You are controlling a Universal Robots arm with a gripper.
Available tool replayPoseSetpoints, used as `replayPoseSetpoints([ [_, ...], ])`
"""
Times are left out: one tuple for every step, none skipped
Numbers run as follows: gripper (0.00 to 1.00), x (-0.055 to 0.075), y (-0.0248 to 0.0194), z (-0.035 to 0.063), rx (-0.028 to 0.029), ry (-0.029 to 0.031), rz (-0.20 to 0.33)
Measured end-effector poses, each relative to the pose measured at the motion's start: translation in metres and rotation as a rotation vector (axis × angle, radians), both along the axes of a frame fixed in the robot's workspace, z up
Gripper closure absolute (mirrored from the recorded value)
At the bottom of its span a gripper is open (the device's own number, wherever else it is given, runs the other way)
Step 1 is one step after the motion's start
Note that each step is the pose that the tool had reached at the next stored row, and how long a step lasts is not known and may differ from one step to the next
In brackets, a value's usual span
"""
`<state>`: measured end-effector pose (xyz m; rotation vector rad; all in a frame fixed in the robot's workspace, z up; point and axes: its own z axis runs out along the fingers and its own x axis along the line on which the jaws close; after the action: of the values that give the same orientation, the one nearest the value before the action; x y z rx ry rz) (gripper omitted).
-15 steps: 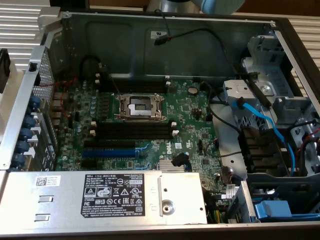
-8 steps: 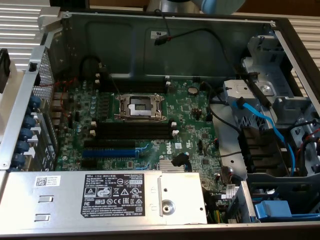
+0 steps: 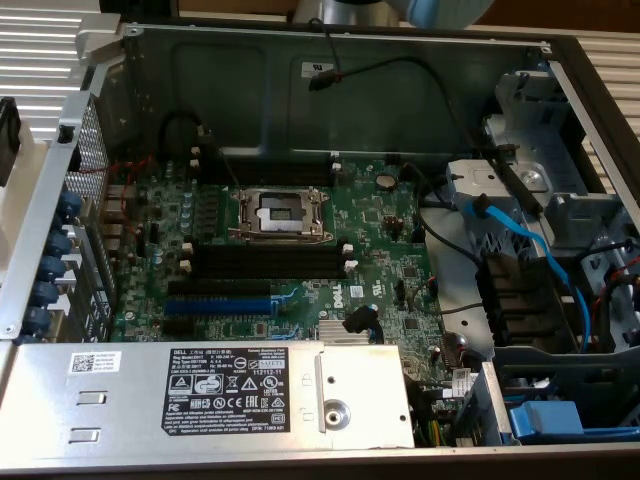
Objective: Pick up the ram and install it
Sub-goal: 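Pick up the ram and move it above insertion slot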
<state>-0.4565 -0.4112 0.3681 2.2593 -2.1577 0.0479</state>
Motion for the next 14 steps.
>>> replayPoseSetpoints([
  [0.88,0.001,-0.0021,0.0,0.0005,0.0001,0.0],
  [0.88,0.002,-0.0038,0.0,0.0006,0.0001,0.0],
  [0.88,0.003,-0.0042,0.0,0.0008,0.0,0.0],
  [0.88,0.006,-0.0049,0.0,0.0007,0.0002,0.0],
  [0.88,0.009,-0.0059,0.0001,0.0008,0.0,0.0],
  [0.88,0.013,-0.0066,0.0006,0.001,-0.0001,0.0],
  [0.88,0.017,-0.007,0.0016,0.0014,0.0001,0.0],
  [0.88,0.022,-0.0072,0.0024,0.0017,0.0001,0.0],
  [0.88,0.027,-0.0072,0.0033,0.0017,0.0001,0.0],
  [0.88,0.031,-0.0072,0.0041,0.0018,0.0001,0.0],
  [0.88,0.035,-0.0072,0.0049,0.0018,0.0006,0.0],
  [0.88,0.039,-0.0072,0.0058,0.0019,0.0018,0.0],
  [0.88,0.042,-0.0072,0.0069,0.0018,0.0037,0.0],
  [0.88,0.045,-0.0072,0.0098,0.0017,0.0047,0.0],
])
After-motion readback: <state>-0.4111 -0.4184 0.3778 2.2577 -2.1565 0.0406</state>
